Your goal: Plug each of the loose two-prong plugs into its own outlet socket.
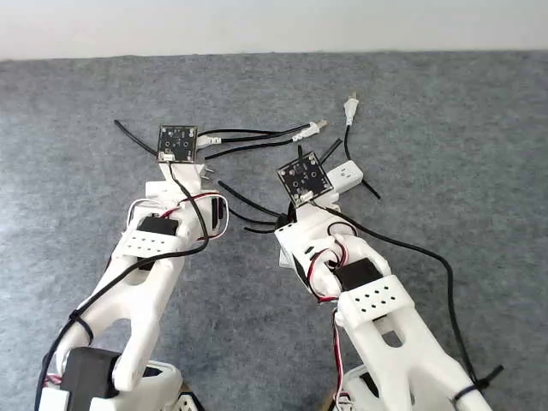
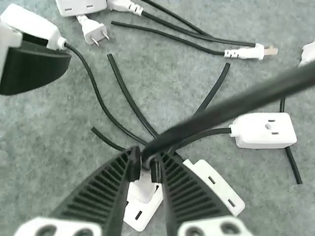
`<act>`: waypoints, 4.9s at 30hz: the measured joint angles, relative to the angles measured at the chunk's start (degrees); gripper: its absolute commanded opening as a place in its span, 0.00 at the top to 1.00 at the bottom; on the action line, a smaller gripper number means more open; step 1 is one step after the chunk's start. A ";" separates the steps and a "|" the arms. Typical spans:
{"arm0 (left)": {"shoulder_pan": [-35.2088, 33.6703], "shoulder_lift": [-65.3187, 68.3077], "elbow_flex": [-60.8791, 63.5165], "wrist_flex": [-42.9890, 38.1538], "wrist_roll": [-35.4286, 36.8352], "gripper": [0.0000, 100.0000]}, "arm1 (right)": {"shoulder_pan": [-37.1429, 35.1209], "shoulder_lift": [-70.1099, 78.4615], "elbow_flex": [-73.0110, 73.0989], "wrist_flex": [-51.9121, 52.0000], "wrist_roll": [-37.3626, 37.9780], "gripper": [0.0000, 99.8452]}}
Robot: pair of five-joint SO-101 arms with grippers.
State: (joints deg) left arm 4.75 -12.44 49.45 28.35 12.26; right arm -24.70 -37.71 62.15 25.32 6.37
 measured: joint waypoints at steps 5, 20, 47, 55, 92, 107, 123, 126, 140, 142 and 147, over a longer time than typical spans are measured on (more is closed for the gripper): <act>0.00 0.00 0.00 0.00 0.00 0.90 | 0.26 0.00 0.00 -0.88 -1.14 0.99; 0.00 0.00 0.88 0.00 0.00 0.90 | 3.69 0.00 0.00 -2.73 -1.14 0.99; 0.00 0.00 0.88 0.00 0.00 0.90 | 3.60 2.81 1.93 -8.88 -1.41 0.99; 0.00 0.00 0.88 0.00 0.00 0.90 | 3.43 2.81 1.93 -6.77 -1.41 0.99; 0.00 -0.35 3.60 -3.16 -2.73 0.90 | 1.32 5.45 1.67 1.14 1.23 0.99; 0.00 -0.35 3.60 -3.16 -2.73 0.90 | 0.97 14.77 -6.42 4.57 2.37 0.87; 0.00 -0.35 3.60 -3.16 -2.73 0.90 | -1.23 18.29 -5.10 4.04 2.55 0.78; 0.00 -0.35 3.60 -3.16 -2.73 0.90 | -1.14 18.29 -5.10 2.90 2.55 0.87; 0.00 -0.35 3.60 -3.16 -2.73 0.90 | 0.70 18.29 -6.86 6.51 2.64 0.99; 0.00 -0.35 3.60 -3.16 -2.73 0.90 | 1.67 18.29 -8.53 9.14 2.64 0.99; 0.00 -0.35 3.60 -5.01 -2.73 0.90 | 2.55 15.38 -11.96 17.76 2.64 0.99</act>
State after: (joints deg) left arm 4.75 -12.79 53.05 23.34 9.54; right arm -22.15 -22.33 50.20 43.08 9.01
